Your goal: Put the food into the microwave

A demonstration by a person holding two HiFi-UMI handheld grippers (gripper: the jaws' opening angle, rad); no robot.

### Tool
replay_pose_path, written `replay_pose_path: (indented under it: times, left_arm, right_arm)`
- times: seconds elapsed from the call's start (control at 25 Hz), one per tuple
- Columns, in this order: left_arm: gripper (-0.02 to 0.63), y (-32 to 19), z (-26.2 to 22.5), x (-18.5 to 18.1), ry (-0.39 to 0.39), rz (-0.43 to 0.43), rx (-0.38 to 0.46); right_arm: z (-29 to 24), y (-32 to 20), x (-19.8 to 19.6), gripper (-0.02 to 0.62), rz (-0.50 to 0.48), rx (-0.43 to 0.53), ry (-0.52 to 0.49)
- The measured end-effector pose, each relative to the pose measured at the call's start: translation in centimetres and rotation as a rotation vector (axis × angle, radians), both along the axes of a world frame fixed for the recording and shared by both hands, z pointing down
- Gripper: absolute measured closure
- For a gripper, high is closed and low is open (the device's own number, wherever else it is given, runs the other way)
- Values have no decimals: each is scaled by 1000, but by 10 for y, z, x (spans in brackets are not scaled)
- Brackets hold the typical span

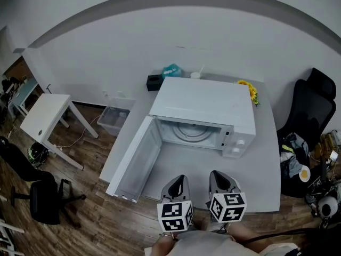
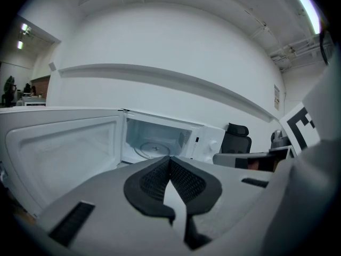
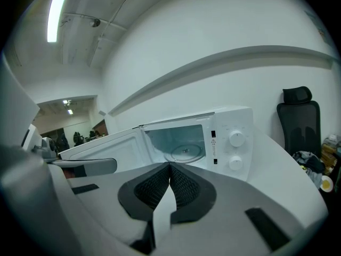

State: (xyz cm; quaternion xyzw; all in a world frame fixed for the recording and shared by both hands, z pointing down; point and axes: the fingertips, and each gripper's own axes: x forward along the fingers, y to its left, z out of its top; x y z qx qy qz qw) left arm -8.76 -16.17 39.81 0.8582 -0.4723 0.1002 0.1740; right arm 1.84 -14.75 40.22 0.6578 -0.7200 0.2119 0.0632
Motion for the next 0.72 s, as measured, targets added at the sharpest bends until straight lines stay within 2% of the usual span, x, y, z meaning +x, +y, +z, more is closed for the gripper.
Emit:
replay_pose_path:
  times: [0.44, 0.72]
  left_arm:
    - [604, -22, 11, 5, -23, 5, -30]
    - [604, -20, 14, 17, -22, -8, -56]
  right_arm:
    - [3, -18, 4, 580, 1, -19, -15]
    - [9, -18, 5, 580, -40, -45, -25]
